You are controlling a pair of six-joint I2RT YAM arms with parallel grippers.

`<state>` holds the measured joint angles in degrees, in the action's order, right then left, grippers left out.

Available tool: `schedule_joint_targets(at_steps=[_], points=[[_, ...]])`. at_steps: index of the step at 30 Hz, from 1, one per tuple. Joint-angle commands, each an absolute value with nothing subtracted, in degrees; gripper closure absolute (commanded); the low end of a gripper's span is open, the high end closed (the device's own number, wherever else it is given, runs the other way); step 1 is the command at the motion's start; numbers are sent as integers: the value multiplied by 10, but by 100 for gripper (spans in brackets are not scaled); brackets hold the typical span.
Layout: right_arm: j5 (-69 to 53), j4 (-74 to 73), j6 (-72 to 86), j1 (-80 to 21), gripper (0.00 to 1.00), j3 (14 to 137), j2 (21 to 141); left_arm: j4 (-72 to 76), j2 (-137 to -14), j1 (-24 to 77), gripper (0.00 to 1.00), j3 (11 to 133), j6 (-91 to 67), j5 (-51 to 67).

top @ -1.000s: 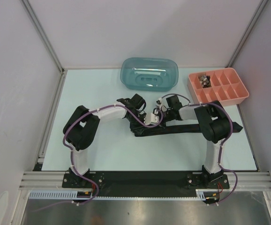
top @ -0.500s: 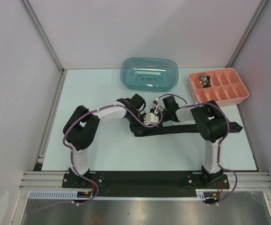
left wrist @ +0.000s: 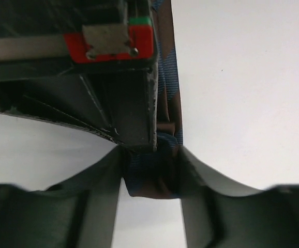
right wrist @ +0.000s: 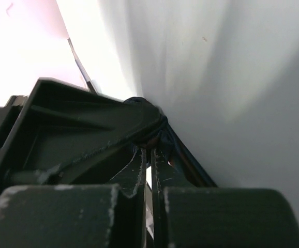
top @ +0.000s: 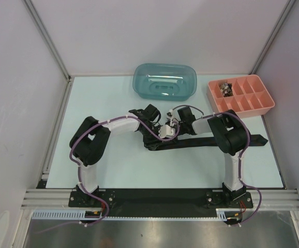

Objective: Roll the ties
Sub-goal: Roll the tie at the center of the board.

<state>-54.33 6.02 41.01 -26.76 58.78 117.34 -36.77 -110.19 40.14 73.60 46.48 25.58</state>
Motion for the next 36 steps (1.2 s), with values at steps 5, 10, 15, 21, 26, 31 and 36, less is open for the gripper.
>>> schedule_joint_targets(at_steps=[5, 10, 15, 21, 26, 31, 36], points=[[-515, -29, 335, -255, 100, 600, 1179, -312, -1034, 368, 30, 689, 419, 311], [-512, -82, 289, -234, 100, 612, 1185, -269, -994, 355, 24, 650, 398, 321], [-492, -118, 262, -232, 100, 628, 1188, -262, -1017, 355, 21, 661, 374, 337], [-448, -155, 234, -232, 100, 640, 1186, -286, -1055, 358, 21, 704, 380, 342], [-417, -173, 216, -231, 100, 647, 1180, -330, -1081, 370, 23, 734, 404, 348], [-405, -185, 214, -235, 100, 656, 1184, -356, -1093, 378, 33, 743, 427, 334], [-415, -166, 225, -250, 100, 654, 1186, -361, -1077, 376, 49, 715, 463, 313]])
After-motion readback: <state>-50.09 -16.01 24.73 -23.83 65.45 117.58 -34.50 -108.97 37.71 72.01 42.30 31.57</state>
